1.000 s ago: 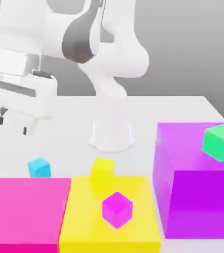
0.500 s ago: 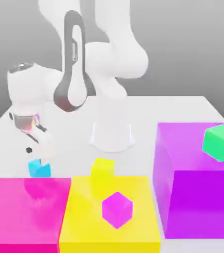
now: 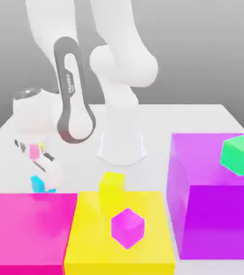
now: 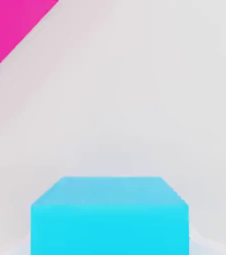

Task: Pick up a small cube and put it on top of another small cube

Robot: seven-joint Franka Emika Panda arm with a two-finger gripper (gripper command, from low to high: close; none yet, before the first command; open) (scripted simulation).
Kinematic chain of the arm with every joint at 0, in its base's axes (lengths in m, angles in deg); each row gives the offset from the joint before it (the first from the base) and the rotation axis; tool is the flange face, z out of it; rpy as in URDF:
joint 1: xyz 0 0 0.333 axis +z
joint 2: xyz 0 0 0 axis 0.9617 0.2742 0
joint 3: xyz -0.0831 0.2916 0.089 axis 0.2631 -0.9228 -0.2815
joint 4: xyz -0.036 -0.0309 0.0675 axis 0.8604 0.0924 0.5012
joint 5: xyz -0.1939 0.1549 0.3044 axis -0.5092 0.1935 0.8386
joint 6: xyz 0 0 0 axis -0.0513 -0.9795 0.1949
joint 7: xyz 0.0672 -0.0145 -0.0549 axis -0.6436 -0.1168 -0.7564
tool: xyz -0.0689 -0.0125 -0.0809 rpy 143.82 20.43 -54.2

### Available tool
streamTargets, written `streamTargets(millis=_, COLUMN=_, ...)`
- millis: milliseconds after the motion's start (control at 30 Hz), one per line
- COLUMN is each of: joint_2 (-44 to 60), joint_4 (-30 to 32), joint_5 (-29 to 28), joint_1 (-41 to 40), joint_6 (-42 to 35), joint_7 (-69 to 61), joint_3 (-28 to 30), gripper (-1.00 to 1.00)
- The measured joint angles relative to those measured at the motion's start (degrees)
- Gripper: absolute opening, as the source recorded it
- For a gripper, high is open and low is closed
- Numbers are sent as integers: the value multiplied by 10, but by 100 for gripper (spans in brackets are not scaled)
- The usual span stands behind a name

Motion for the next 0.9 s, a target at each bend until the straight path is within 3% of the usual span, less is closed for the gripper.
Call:
streamTargets(millis=167, joint_2=-75, joint_4=13, joint_5=-94, joint_1=56, joint_6=-61, joint_7=71, joint_3=79, gripper=-100)
streamTargets(millis=400, joint_2=-180, joint_4=31, joint_5=-165, joint_1=45, joint_6=-149, joint_7=125, joint_3=74, gripper=-100)
streamTargets(millis=600, joint_2=-242, joint_4=26, joint_5=-166, joint_1=88, joint_6=-217, joint_7=170, joint_3=23, gripper=-100)
streamTargets(millis=900, joint_2=-335, joint_4=18, joint_5=-121, joint_1=179, joint_6=-318, joint_7=210, joint_3=-46, gripper=-100)
